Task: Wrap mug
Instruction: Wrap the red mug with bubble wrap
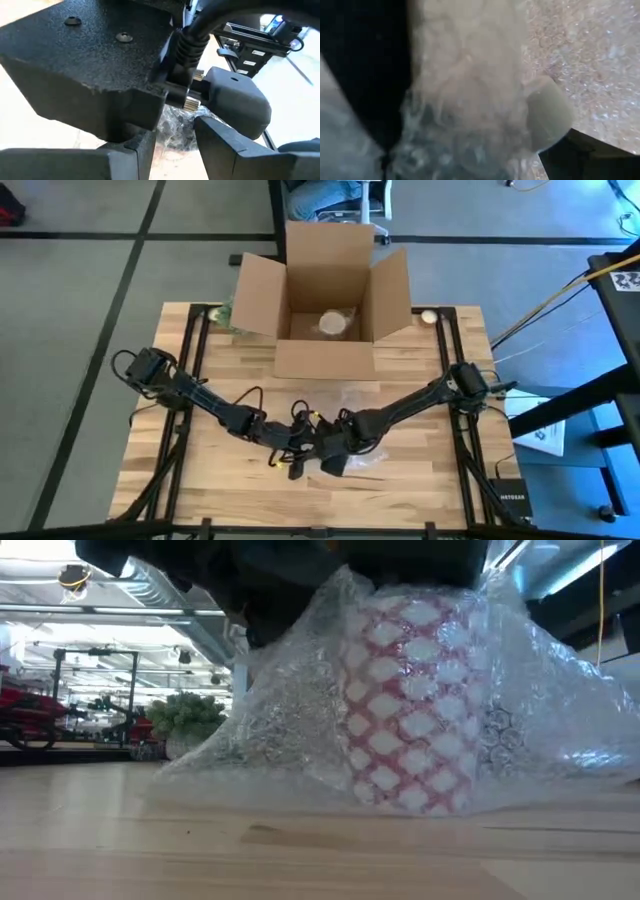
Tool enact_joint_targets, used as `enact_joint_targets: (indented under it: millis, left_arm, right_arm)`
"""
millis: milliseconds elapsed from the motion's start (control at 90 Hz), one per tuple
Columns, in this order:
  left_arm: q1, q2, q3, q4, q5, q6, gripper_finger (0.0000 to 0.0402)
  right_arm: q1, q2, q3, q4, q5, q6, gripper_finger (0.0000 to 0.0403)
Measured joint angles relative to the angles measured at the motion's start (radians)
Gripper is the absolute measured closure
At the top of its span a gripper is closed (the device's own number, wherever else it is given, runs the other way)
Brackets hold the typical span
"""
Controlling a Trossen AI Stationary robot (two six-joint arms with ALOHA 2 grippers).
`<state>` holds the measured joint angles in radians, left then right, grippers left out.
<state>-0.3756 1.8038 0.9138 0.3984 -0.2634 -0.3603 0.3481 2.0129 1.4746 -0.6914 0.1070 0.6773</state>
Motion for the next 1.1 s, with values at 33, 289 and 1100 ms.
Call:
enact_joint_targets:
  millis: [33,289,1100]
  left_arm:
    - [0.0,0.0,0.0,-0.003,-0.005,0.001,0.0282]
    - [0.005,0.007,-0.001,-0.009,-0.026,0.026,0.0282]
    - [0.003,-0.011,-0.005,0.008,-0.032,0.023,0.0282]
  right_arm:
    - [0.0,-0.002,0.0,-0.012,-0.003,0.002,0.0166]
    - [0.003,-0.098,0.014,-0.168,-0.07,-0.075,0.0166]
    - [0.006,-0.117,-0.008,-0.049,-0.009,-0.12,0.0166]
